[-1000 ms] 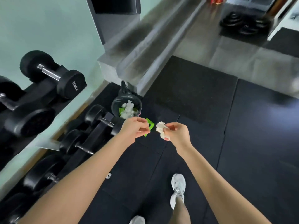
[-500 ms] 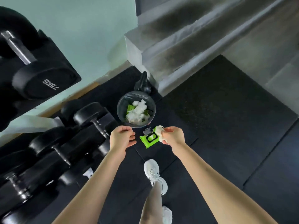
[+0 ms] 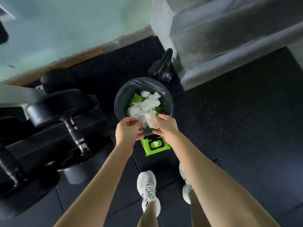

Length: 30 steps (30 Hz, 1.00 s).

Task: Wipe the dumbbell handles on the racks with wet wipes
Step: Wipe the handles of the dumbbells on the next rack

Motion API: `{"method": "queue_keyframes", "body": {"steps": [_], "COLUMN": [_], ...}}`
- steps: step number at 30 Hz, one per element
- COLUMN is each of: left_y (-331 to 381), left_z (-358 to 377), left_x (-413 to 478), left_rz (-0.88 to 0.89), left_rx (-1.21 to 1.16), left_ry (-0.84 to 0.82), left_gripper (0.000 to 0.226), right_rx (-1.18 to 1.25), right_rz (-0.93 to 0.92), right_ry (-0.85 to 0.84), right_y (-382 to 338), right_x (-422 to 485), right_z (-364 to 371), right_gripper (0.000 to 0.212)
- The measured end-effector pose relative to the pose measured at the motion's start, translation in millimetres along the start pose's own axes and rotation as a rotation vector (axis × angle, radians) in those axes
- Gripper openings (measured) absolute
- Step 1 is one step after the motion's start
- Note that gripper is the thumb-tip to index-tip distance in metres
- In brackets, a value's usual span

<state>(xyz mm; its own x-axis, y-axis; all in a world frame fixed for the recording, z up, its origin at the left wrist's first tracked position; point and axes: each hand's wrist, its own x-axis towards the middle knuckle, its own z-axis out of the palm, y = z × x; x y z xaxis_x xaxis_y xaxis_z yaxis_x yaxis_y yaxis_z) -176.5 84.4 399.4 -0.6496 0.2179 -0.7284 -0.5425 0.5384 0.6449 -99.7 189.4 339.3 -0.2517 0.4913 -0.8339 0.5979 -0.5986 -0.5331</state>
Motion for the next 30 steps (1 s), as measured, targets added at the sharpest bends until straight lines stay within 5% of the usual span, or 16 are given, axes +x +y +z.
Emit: {"method": "queue_keyframes", "body": {"steps": [3,6,11,17,24,30], "left_y": [-21.0,-54.1,-133.0,-212.2,-283.7,-319.6], "left_z": [20.1,38.7,67.3,88.8,104.7,119.5], "left_x": [28.8,44.9,52.2,85.9,138.8,182.2], "left_rz": [-0.023,-0.050,-0.245,-0.375,-0.294,-0.084], "left_rx": [-0.042,-0.098,-0.197,-0.023,0.177,0.588], "left_ry": [0.061,0.133,0.200,0.180,0.104,-0.075], "left_gripper": [0.016,0.020,0.016,0.020,0.019,0.036], "right_rx": [-0.206,-0.270,-0.510,-0.620,-0.785,-0.954], "right_rz": [-0.164,-0.121,0.003,0.022,-0.032,-0.049], "right_ry": [0.192,0.359,0.176,0.011,0.038,0.062], "right_y": [13.9,51.4,127.5,191.6,228.7,247.4], "right_x": [39.0,66.0,92.2,135.3,196.2,230.3], "right_z": [-18.0,-53.0,-83.7,-60.7,-19.2,8.9], "right_gripper": [0.030,0.026,0.017,0.023,0.033,0.038]}}
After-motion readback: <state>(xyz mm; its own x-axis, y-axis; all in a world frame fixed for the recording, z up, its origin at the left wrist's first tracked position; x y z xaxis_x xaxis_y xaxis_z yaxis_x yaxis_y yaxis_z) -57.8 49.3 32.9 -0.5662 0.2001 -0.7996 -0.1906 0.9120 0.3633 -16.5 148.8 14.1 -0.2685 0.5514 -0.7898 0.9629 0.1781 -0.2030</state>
